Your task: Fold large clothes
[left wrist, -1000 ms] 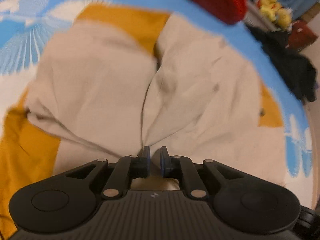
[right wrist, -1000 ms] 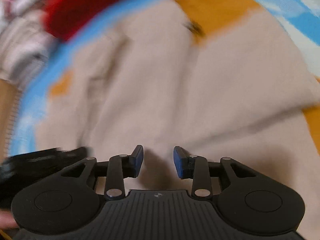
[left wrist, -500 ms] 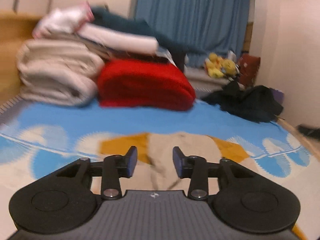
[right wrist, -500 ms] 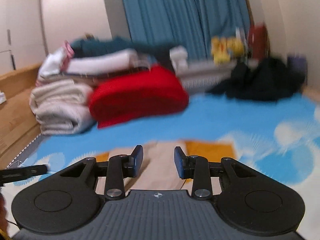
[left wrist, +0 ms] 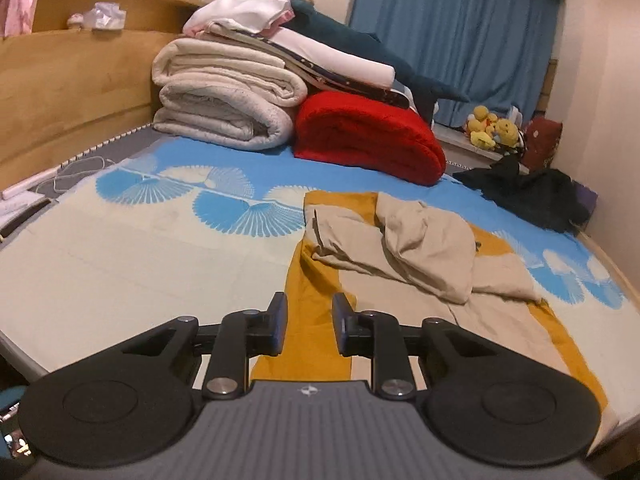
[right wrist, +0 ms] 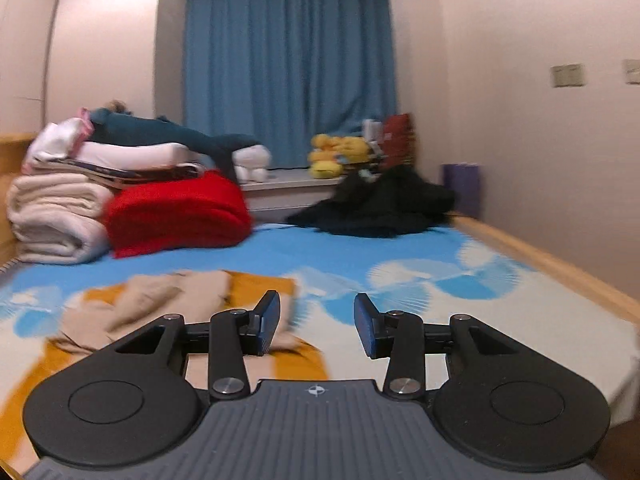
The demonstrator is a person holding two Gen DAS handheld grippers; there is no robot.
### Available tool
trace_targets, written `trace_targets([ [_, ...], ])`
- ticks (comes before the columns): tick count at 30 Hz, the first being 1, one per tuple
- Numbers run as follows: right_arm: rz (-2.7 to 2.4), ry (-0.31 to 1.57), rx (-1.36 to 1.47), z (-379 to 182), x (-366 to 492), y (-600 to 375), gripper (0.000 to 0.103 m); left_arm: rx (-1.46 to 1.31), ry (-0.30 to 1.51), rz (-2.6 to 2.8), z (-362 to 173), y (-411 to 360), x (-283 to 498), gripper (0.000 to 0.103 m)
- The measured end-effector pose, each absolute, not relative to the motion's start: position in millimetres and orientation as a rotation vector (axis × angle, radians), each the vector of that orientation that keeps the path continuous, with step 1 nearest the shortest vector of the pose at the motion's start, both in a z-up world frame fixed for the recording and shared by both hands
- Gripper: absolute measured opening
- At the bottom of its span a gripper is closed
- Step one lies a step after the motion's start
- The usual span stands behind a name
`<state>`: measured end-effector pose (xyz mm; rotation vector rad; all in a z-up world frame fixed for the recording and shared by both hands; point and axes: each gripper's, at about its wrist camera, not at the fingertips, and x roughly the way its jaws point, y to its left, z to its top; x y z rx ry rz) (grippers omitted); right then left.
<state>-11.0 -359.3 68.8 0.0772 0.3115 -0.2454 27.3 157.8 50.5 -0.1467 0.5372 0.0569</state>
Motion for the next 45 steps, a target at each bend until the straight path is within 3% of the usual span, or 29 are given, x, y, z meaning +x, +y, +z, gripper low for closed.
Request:
trace_targets([
  [5, -0.267, 0.425, 0.127, 39, -1, -371, 0.043, -0.161, 0.581, 0.068, 29, 166, 38, 0.026],
  [12, -0.215, 0.759, 0.365, -29, 38, -393, 0.043, -0.256, 0.784, 0.104, -13, 181, 75, 0.027],
  [17, -0.238, 0.893, 0.447, -68, 64, -406, 0.043, -0.382, 0.913, 0.158, -47, 204, 92, 0.028],
  [25, -0.169, 0.977, 0.447, -90, 90, -401, 0.044, -0.394, 1.055, 0.224, -88, 216, 119, 0.046],
  [35, -0.132, 1.131, 0.435, -93, 78, -402, 0.044, -0.368, 1.135, 0.142, -97, 209, 121, 0.043],
  [45, -0.085, 1.084, 0.352, -70, 60, -376, 0.044, -0.486, 1.086, 0.016, -77, 204, 104, 0.043],
])
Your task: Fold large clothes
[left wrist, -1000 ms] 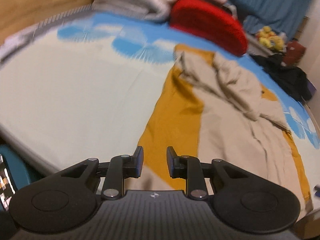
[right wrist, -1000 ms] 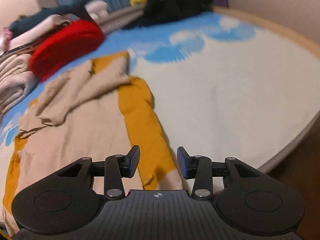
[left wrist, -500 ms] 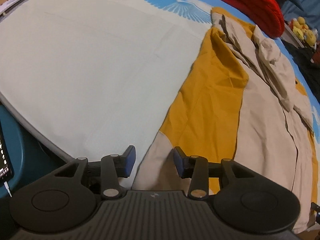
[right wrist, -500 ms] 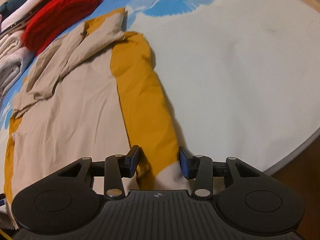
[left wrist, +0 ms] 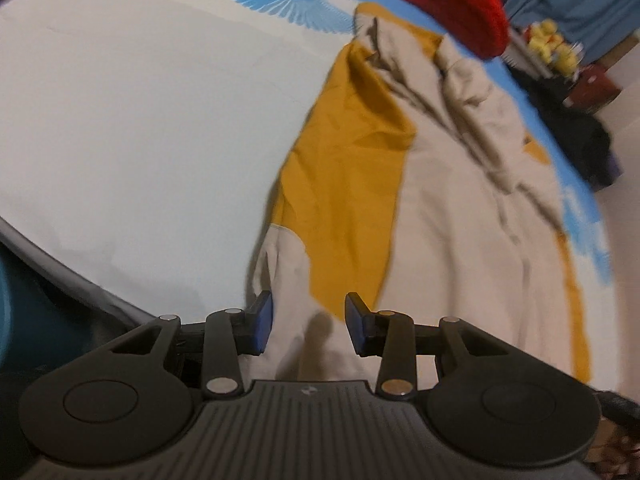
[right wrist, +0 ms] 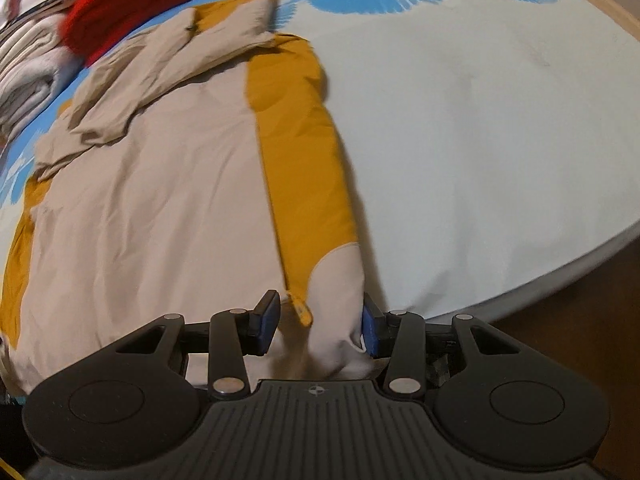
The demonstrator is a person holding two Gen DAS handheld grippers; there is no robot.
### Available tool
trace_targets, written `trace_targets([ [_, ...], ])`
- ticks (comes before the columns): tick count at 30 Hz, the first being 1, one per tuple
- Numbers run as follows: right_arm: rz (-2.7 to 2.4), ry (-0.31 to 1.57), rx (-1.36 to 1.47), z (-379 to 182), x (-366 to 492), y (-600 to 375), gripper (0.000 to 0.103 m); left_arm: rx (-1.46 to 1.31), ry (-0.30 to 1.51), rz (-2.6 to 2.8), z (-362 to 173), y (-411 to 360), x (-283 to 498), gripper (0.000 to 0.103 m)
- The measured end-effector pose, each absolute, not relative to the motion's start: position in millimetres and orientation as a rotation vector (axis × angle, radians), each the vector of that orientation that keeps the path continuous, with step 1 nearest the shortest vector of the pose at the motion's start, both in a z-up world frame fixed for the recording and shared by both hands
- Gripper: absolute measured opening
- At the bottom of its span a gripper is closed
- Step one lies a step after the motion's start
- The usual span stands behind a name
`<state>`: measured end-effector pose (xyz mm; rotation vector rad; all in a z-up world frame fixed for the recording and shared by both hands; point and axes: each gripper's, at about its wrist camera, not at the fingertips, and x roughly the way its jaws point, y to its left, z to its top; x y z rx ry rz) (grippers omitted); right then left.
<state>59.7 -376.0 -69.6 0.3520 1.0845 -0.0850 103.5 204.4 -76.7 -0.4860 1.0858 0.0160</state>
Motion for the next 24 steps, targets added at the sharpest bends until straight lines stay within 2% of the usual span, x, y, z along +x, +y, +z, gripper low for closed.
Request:
trace_targets([
  [11, -0.089, 1.144, 0.300, -80, 58, -367, 0.045, -0.397, 1.176, 0.070, -90, 196, 104, 0.042],
  [12, -0.090, 1.141, 0.292, -80, 58, -366, 0.044, -0.390, 1.166, 0.068, -89, 197, 103, 0.038],
  [13, -0.091, 1.138, 0.288, -79, 58, -365, 0.043, -0.392, 1.154, 0.065, -88, 198, 102, 0.020],
  [14, -0.092, 1.135, 0.289, -78, 57, -365, 0.042, -0.401, 1.129, 0.061, -83, 200, 100, 0.007],
  [15, -0.094, 1.129, 0.292, -77, 56, -365, 0.033, -0.409, 1.102, 0.059, -79, 200, 98, 0.007],
  [16, -0.101, 1.115, 0.296, -74, 55, -366, 0.016, -0.414, 1.075, 0.055, -75, 201, 96, 0.006],
  [21, -0.100, 1.011, 0.408, -57, 46, -378, 0.012, -0.439, 1.063, 0.015, -70, 198, 95, 0.008],
  [24, -0.111, 1.060, 0.392, -66, 49, -377, 0.019, -0.410, 1.130, 0.004, -81, 191, 98, 0.010],
])
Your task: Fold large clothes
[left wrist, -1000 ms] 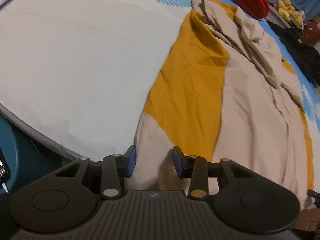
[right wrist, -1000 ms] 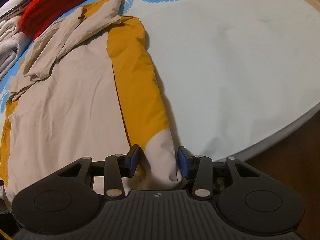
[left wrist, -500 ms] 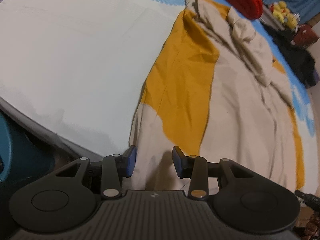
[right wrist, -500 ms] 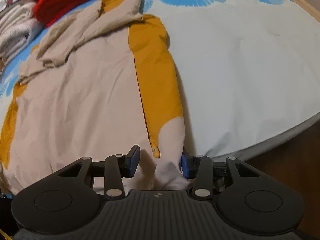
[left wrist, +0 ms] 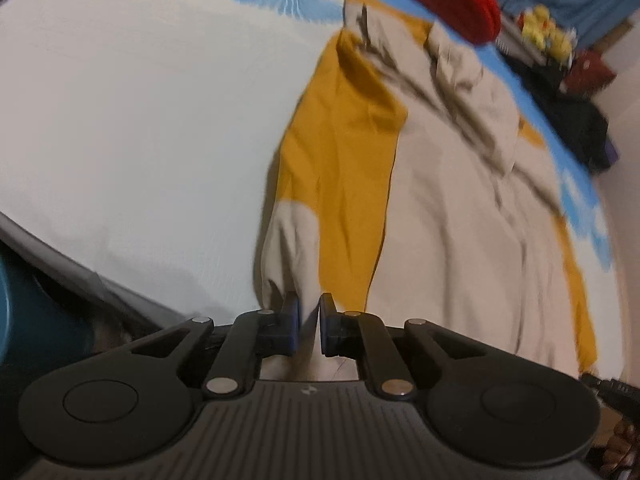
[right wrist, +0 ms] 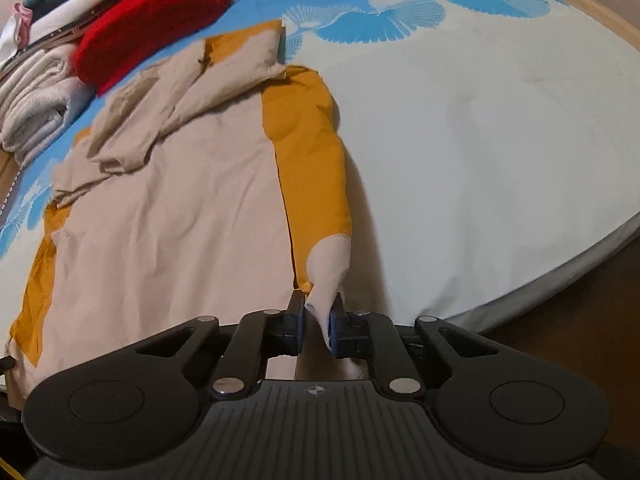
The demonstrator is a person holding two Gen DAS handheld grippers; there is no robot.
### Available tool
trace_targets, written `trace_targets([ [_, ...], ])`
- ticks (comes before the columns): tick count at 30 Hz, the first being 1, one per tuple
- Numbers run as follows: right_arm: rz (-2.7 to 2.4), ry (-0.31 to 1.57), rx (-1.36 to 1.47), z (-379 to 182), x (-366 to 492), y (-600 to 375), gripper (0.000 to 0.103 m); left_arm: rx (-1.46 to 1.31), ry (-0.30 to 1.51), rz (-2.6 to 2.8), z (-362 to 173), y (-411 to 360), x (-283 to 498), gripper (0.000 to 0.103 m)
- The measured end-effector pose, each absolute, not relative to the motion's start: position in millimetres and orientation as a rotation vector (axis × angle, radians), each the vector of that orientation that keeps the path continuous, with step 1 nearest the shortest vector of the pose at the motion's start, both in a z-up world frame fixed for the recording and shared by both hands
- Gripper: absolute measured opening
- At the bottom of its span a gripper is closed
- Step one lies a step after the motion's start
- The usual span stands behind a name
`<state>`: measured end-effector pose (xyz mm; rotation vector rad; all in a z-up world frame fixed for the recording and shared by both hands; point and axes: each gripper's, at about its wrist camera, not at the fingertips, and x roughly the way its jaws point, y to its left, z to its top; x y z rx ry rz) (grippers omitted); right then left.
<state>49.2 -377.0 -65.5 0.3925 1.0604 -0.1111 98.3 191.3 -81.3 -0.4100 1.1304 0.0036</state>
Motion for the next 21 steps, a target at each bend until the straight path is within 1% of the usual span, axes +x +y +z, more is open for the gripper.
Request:
trace_targets([
  [1, -0.115, 1.094, 0.376, -71, 51, -375, 0.022, -0.381, 1.143, 0.008, -83, 188, 98, 0.011],
  [3, -0.116, 1.142, 0.329, -80, 53, -370, 0.023, -0.350, 1.156, 0.008, -86, 184, 99, 0.011],
  [6, -0.112, 1.146, 0.288, -81, 53, -364, 0.023, -0.344, 1.152, 0.018, -86, 189, 96, 0.011],
  [7, -0.115, 1.141, 0.293, -80, 52, -364, 0.021, -0.348, 1.149, 0.023, -85, 190, 95, 0.011],
  [8, -0.120, 1.134, 0.297, -78, 51, -364, 0.019, -0.348, 1.138, 0.032, -83, 192, 94, 0.008],
  [10, -0.123, 1.108, 0.318, -73, 50, -367, 0.012, -0.347, 1.115, 0.031, -77, 192, 92, 0.004],
  [13, -0.116, 1.047, 0.339, -57, 44, -369, 0.008, -0.316, 1.052, -0.001, -54, 185, 87, 0.003],
  [21, -0.016, 0.850, 0.380, 15, 28, -373, 0.005, -0.291, 0.859, -0.126, 26, 181, 60, 0.001],
])
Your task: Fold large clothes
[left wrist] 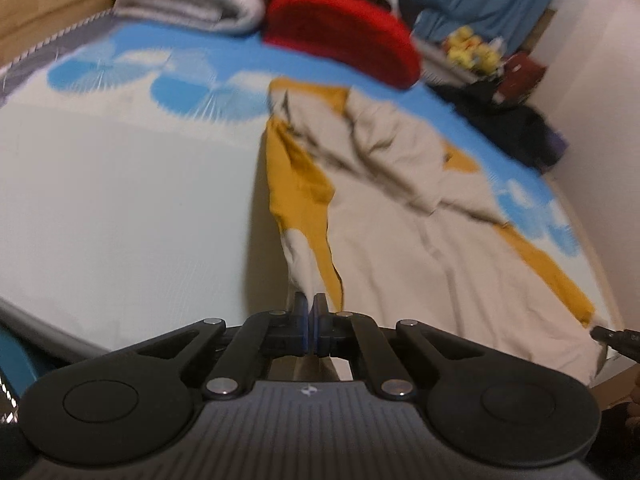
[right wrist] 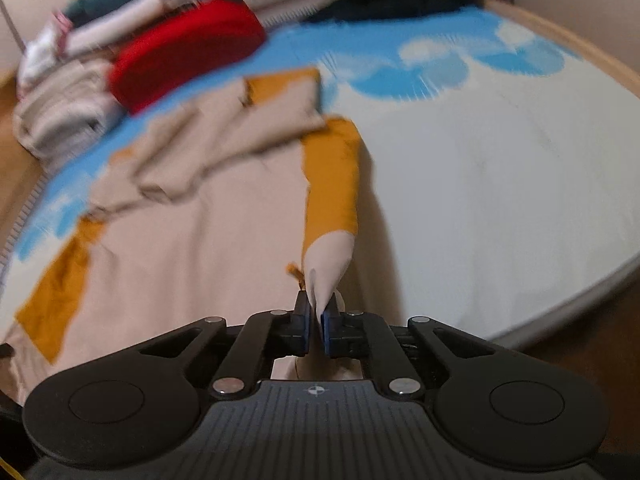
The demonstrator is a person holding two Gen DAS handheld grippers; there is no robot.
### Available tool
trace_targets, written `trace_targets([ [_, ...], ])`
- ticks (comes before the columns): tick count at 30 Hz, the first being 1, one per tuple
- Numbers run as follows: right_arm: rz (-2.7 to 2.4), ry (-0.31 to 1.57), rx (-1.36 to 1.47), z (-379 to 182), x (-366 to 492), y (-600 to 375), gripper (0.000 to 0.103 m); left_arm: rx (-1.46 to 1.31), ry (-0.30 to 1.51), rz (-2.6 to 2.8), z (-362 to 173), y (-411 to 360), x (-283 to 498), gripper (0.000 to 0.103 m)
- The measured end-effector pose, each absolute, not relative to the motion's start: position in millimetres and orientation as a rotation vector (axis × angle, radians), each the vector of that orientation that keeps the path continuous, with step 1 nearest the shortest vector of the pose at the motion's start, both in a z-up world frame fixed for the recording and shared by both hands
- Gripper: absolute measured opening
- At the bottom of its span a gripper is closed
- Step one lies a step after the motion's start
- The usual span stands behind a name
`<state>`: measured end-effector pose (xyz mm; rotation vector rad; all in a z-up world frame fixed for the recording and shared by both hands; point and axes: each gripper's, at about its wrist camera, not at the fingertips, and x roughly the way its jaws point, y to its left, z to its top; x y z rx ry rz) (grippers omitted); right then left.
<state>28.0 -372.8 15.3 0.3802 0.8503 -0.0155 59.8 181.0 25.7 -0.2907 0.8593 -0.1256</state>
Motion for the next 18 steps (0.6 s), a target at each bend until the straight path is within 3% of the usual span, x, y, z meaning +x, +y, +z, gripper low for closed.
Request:
trace_targets([
  [12, 0.106, 0.631, 0.506, 112, -27, -417, 0.002, -0.323, 0.752, -0.284, 126, 227, 0, 0.001],
  [18, 0.129, 0.555, 0.661, 120, -60, -456, 0.002, -0.434, 0.723, -0.299, 138, 262, -14, 0.001],
])
